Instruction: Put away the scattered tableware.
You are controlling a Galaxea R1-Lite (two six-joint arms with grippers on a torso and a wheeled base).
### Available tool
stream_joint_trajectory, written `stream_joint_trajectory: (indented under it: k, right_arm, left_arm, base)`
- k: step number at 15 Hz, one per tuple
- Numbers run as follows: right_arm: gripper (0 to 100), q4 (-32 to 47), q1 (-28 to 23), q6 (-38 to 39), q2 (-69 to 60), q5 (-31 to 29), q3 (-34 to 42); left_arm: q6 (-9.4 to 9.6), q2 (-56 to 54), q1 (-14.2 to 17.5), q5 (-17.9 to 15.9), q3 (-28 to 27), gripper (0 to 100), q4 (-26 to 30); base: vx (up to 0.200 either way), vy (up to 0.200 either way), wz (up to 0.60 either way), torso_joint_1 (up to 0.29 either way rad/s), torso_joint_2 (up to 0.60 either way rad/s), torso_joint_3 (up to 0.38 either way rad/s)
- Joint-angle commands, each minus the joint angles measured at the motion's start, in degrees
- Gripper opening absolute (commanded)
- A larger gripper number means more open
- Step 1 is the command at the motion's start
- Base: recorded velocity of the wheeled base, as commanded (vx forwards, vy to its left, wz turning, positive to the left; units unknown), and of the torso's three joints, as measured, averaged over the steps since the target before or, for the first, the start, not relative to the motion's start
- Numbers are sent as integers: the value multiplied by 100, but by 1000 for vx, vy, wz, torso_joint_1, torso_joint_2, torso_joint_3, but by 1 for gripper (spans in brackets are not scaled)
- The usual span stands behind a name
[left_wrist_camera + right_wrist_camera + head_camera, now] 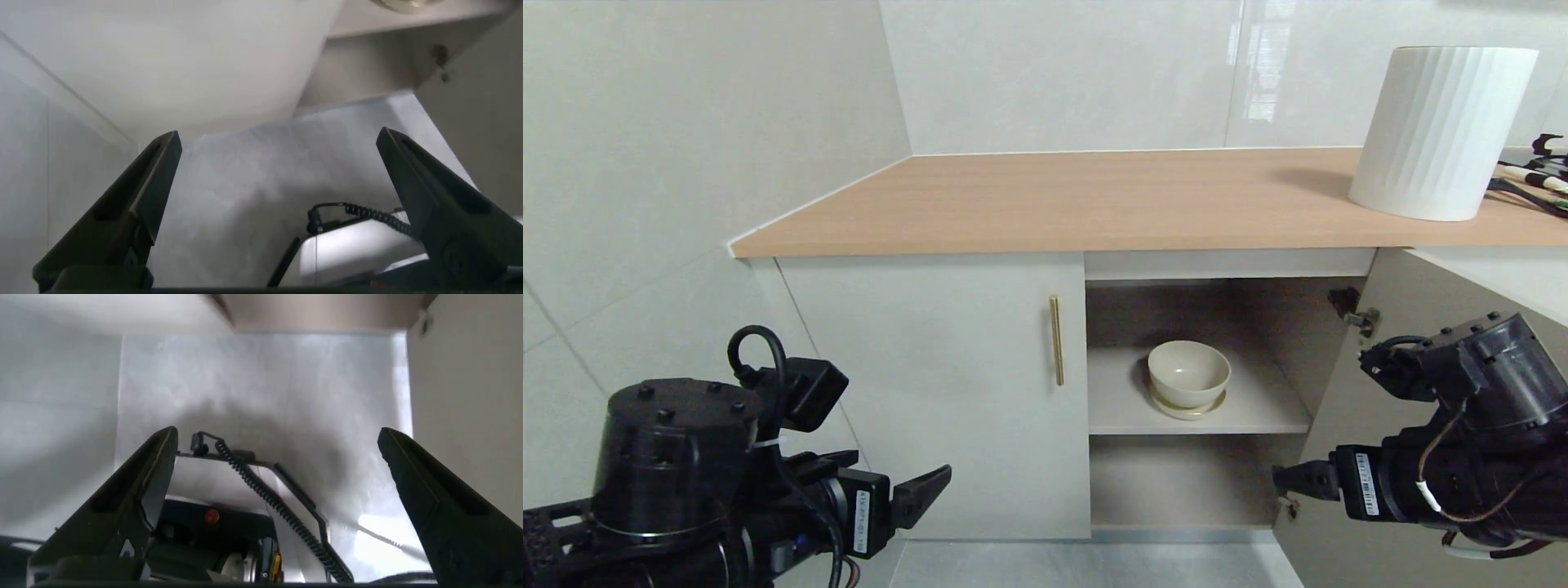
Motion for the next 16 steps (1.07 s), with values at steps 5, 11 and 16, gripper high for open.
stream_joint_trajectory:
  k: [5, 11, 16]
  right_arm:
    - [100, 0, 99, 0, 31, -2, 44]
    - [100, 0, 99, 0, 110, 7, 53]
    - [100, 0, 99, 0, 119, 24, 53]
  left_arm:
    - [-3, -14, 6, 1, -3, 100, -1]
    - [-3, -14, 6, 1, -12, 100, -1]
    - [-3, -23, 6, 10, -3, 100, -1]
  base:
    - [-200, 0, 0, 3, 4, 3]
    - [-200, 0, 0, 5, 3, 3]
    - [-120, 0, 0, 0, 3, 0]
